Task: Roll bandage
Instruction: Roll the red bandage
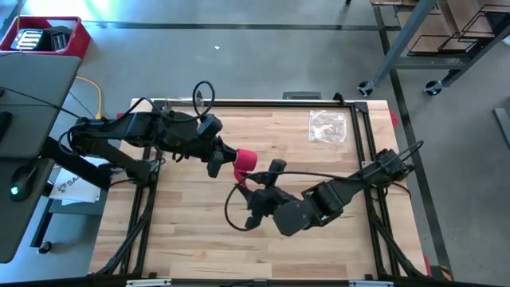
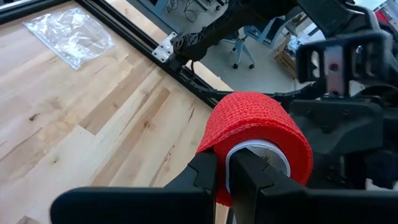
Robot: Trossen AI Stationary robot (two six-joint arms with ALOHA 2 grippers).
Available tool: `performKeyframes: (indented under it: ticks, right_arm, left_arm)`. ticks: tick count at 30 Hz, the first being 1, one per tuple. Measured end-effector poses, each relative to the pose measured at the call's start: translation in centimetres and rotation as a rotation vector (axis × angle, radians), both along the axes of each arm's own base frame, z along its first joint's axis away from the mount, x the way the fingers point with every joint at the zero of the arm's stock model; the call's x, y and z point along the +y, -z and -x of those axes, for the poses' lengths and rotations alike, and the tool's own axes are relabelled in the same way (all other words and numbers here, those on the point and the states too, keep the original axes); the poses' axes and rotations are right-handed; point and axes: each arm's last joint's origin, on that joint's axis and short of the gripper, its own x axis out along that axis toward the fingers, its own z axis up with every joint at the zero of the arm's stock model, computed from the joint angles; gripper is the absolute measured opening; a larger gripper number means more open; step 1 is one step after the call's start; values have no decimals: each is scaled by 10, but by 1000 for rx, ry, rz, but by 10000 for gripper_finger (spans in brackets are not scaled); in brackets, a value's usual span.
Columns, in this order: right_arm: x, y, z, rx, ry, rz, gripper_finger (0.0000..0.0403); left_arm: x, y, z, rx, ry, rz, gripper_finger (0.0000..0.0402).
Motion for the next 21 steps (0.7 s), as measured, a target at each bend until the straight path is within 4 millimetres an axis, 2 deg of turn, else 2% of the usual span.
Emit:
performKeyframes:
  ticks: [4,6,14,21]
  right_arm:
    - [-3,-1,-1,-29,27,-32,35]
    - [-3,-1,-1,-32,8,-52,11]
    - [-9,12,-8,55,-181,-272,2]
    - [-13,34,-5,205,-122,-290,1]
  left_arm:
    - [0,0,0,-2,0,0,15]
    - [0,-1,0,-7,0,1,15]
    - [2,-9,-4,-102,-6,5,15]
    - [5,-17,-7,-186,57,65,15]
